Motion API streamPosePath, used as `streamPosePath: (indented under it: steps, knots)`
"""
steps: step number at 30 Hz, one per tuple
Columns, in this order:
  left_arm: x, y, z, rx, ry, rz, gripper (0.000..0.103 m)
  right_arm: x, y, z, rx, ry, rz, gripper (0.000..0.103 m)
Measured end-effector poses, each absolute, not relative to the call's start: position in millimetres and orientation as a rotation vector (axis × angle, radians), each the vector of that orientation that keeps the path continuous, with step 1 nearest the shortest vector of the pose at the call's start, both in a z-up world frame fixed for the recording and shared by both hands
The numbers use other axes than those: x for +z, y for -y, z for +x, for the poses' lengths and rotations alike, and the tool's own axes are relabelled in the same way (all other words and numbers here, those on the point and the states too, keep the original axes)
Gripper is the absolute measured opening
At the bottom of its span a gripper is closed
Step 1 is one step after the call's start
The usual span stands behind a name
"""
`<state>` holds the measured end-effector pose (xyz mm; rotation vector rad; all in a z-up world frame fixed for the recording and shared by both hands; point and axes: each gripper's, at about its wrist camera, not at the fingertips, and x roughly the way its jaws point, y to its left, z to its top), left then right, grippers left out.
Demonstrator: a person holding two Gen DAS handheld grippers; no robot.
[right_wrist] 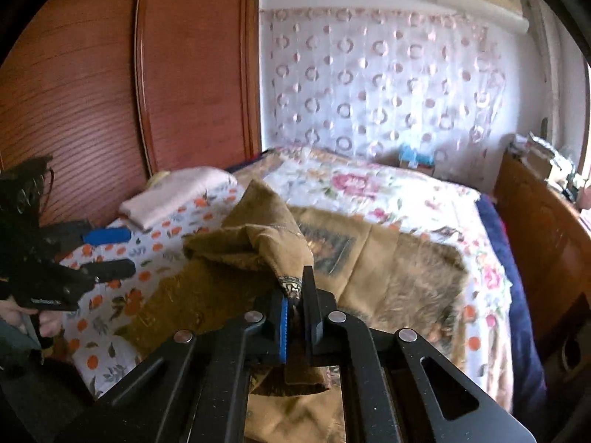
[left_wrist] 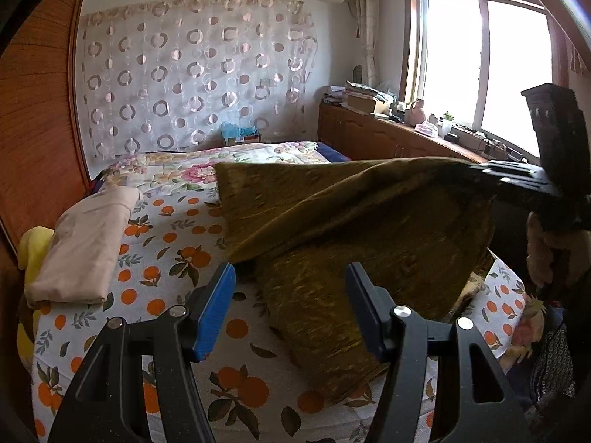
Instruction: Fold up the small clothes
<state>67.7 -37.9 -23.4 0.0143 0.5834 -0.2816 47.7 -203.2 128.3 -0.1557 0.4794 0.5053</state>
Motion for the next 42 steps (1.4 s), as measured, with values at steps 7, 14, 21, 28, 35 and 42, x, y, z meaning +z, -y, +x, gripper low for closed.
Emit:
streamPosePath:
  steps: [7, 14, 21, 28, 35, 42]
  knots:
    - [-23.8, 42.5, 64.3, -0.290, -0.576, 0.012, 0.063, 103.1, 250.8, 33.8, 0.364, -0.550, -0.156, 0.006]
    - [-27.0, 50.6, 65.4, -0.304, -0.582, 0.021, 0.063, 47.4, 282.2, 46.1, 0.262, -0.721, -0.137, 0.010]
    - [-27.7, 51.3, 65.3, -0.303, -0.582, 0.022, 0.063, 62.8, 270.7, 34.1, 0.296, -0.651, -0.151, 0.052]
    - [-27.7, 50.8, 65.2, -0.303, -0.583, 0.023, 0.063, 70.3, 236.9, 47.5, 0.388, -0.626, -0.191, 0.056]
    - [-29.5, 43.5, 64.7, -0.292, -0.587, 0.009, 0.063, 62.6, 180.2, 95.4, 0.530, -0.687, -0.217, 0.058]
    - [-32.5, 38.2, 62.8, -0.287, -0.592, 0.003, 0.063, 47.1, 134.5, 129.2, 0.616, -0.755, -0.283, 0.060]
